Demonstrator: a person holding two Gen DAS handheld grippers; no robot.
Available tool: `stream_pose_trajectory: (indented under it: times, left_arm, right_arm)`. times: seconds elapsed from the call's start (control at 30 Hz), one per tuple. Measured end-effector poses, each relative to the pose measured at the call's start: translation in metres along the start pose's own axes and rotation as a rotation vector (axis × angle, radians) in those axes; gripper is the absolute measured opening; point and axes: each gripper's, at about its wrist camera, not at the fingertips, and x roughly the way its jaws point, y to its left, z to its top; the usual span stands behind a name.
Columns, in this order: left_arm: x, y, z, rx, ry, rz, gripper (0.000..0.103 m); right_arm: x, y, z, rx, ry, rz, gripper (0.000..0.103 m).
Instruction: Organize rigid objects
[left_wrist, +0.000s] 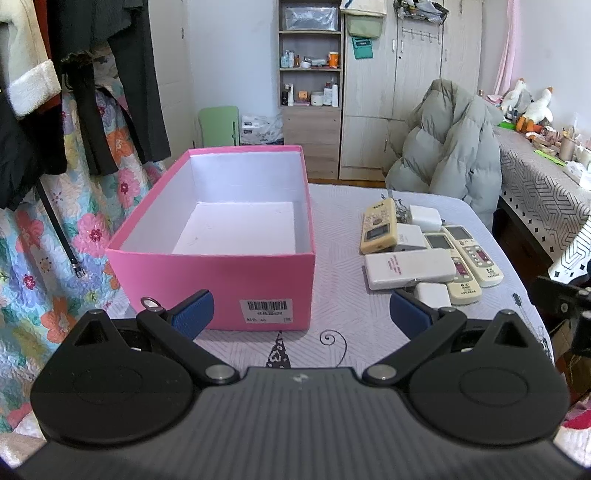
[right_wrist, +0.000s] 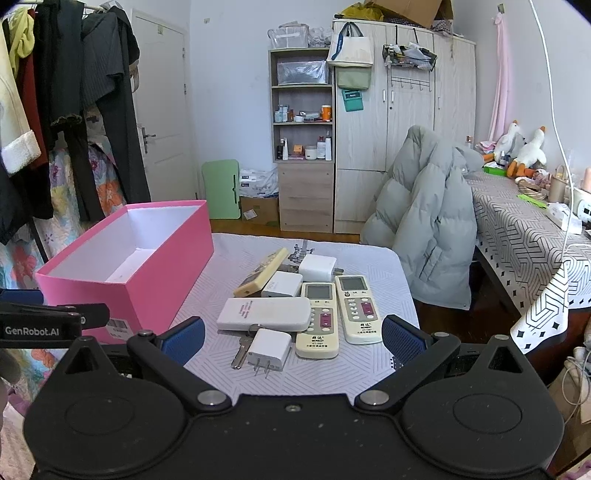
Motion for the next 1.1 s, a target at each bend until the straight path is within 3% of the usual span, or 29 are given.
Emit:
stream_pose_trajectory:
  times: [1.0,1.1]
  left_arm:
    - [0.010,0.001,0.002,-0.001,0.067,-0.032,0.103]
    - [0.013,0.006,0.008,-0.012,0.100,-0.008,0.103]
  right_arm:
    - [0.005,0.004,-0.001,-0.024,0.023,-0.009,0.103]
    - [0.005,-0.001,0.003,0.007,0.009,0.047,0.103]
